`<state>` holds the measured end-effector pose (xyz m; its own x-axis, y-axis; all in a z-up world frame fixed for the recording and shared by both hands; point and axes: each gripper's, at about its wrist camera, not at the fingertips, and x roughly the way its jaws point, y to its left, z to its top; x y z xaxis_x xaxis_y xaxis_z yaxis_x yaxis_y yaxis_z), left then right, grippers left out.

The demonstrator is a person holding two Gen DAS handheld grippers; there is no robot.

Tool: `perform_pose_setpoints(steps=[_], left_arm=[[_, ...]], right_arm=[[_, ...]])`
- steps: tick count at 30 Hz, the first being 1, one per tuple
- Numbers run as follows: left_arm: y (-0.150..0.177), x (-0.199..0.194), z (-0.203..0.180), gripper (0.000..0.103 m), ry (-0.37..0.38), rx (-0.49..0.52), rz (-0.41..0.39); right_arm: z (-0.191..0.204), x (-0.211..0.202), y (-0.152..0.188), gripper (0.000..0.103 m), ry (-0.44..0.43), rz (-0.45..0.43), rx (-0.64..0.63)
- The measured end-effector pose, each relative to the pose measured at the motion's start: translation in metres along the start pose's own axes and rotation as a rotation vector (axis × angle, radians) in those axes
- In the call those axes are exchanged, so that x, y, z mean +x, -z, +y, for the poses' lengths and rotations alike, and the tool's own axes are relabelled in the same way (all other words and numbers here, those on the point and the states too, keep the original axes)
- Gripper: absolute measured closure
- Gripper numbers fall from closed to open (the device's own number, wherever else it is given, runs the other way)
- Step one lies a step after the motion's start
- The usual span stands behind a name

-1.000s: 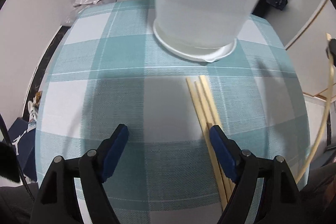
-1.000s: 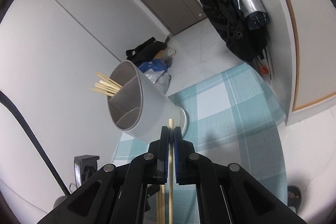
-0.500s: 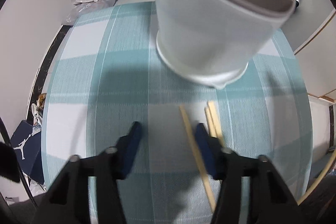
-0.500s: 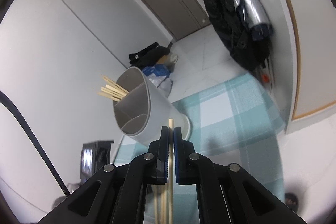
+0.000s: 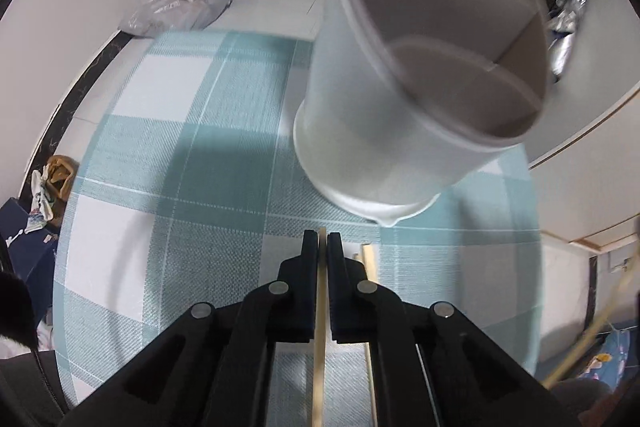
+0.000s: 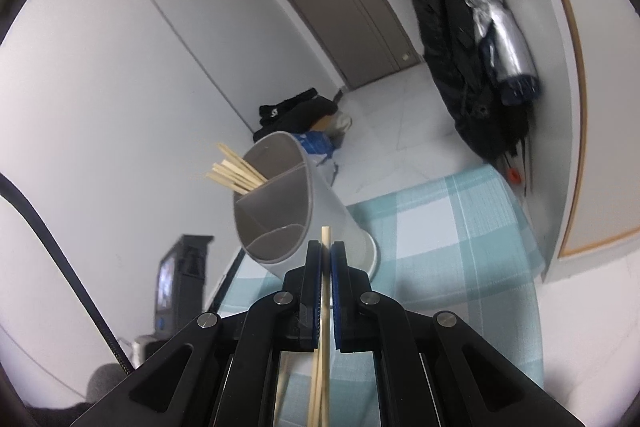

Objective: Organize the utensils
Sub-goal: 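Close the left gripper on another wooden chopstick from the bundle, then lift both held chopsticks and carry them up over the white holder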

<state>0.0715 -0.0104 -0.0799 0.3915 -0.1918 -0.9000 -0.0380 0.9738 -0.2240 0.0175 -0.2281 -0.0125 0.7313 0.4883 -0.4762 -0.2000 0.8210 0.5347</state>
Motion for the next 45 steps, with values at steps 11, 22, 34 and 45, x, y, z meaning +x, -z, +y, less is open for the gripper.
perform_pose_setpoints(steps=[11,22,34,45], left_arm=[[0.017,-0.075,-0.004,0.102,0.108,0.013,-0.171],[0.023,-0.112,-0.001,0.102,0.112,0.075,-0.283],[0.024,-0.133,-0.003,0.102,0.121,0.122,-0.326],[0.015,-0.14,0.005,0.102,0.105,0.109,-0.334]], right_arm=[[0.03,-0.015,0.014,0.099,0.032,-0.081,-0.121],[0.043,-0.022,0.024,0.099,0.069,-0.089,-0.187],[0.049,-0.028,0.026,0.099,0.094,-0.097,-0.201],[0.05,-0.02,0.022,0.099,0.078,-0.056,-0.19]])
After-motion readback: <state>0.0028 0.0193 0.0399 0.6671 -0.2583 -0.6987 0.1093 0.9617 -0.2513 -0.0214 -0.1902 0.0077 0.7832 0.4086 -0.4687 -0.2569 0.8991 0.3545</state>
